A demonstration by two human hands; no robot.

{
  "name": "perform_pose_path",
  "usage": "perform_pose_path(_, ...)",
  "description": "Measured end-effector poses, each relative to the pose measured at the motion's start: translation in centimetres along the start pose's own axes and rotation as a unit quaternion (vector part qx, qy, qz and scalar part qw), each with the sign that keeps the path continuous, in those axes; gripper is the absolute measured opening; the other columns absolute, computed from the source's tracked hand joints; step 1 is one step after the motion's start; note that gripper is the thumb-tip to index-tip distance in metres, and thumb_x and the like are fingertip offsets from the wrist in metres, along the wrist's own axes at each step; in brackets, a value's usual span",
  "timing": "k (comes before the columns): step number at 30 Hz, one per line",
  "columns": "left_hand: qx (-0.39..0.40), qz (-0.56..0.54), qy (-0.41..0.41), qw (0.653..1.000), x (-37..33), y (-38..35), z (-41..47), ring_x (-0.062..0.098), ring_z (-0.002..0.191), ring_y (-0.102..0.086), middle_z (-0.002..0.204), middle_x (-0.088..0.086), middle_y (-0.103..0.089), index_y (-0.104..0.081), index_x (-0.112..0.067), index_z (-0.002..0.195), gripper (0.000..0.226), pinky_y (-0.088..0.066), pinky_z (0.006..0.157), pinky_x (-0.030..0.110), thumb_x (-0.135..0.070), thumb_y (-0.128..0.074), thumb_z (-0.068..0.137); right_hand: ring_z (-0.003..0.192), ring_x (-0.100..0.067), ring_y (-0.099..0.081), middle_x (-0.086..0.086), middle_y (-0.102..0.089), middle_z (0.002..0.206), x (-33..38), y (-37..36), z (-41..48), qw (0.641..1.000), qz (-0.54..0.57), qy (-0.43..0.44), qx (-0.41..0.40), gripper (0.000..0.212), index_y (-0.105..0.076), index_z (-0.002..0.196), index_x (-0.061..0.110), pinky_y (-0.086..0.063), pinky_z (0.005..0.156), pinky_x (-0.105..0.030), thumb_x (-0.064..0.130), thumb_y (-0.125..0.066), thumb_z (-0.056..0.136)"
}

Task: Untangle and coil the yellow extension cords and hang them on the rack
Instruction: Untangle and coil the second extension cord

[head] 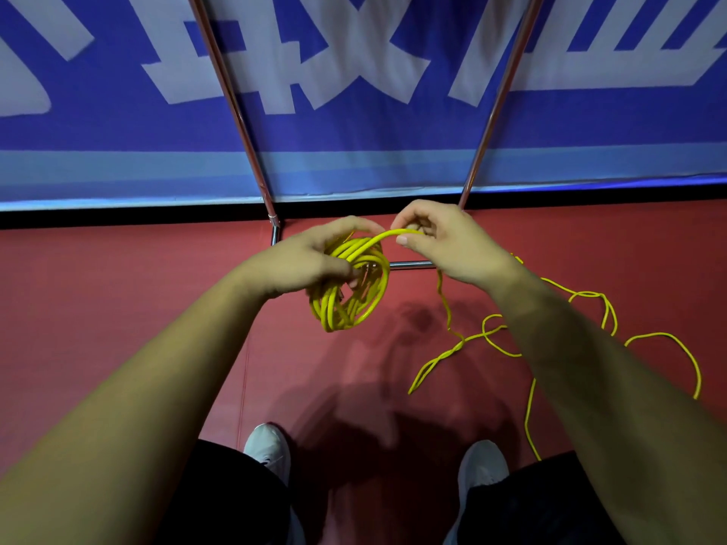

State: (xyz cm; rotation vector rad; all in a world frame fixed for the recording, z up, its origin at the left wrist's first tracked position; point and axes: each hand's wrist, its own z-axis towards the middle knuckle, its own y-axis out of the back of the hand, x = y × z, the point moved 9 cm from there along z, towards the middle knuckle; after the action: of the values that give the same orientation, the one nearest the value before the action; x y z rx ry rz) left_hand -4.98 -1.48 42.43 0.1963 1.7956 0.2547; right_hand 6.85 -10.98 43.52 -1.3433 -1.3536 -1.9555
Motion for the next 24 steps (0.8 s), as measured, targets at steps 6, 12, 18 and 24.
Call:
perform_pose_path(6,0.002,-0.096,-0.047,0.994,-1.1,0.0,-0.1,0.022,0.063,-0.053,0.071,0.018,-0.047,-0.061,-0.013,0.128,0.048,-0.049,0.059,0.029,0.009,-0.043,0.089,0.06,-0.014,-0.049,-0.01,-0.056,0.068,-1.2,1.0,0.0,0.998,0.038,-0.035,-0.029,0.011,-0.063,0.085,0.009,-0.042,0.056,-0.026,0.01,-0.074,0.085)
perform_pose_path(12,-0.015,-0.264,-0.057,0.963,-1.3,0.0,0.2,0.028,0.072,-0.064,0.069,0.017,-0.051,-0.056,-0.007,0.105,0.028,-0.053,0.061,0.032,0.004,-0.044,0.083,0.063,-0.009,-0.055,-0.001,-0.06,0.071,-3.5,1.5,0.0,0.999,0.017,-0.042,-0.025,0.01,-0.063,0.086,0.013,-0.048,0.065,-0.025,0.004,-0.063,0.092)
perform_pose_path(18,-0.046,-0.357,-0.081,0.929,-1.6,0.7,0.6,0.022,0.054,-0.061,0.076,0.016,-0.06,-0.053,-0.009,0.097,0.024,-0.053,0.056,0.029,0.004,-0.043,0.08,0.07,-0.011,-0.055,-0.009,-0.066,0.076,-6.4,0.4,-0.6,0.997,0.004,-0.069,0.018,0.016,-0.062,0.082,0.01,-0.044,0.072,-0.031,0.021,-0.063,0.095)
perform_pose_path(24,-0.074,-0.475,-0.113,0.87,-2.0,2.4,0.3,0.01,0.041,-0.042,0.061,0.004,-0.047,-0.05,-0.014,0.093,0.024,-0.03,0.05,0.022,0.002,-0.049,0.075,0.068,-0.018,-0.061,-0.02,-0.068,0.071,-9.2,-0.1,-1.1,0.994,0.029,-0.102,0.022,0.015,-0.055,0.08,0.013,-0.04,0.067,-0.034,0.01,-0.061,0.094)
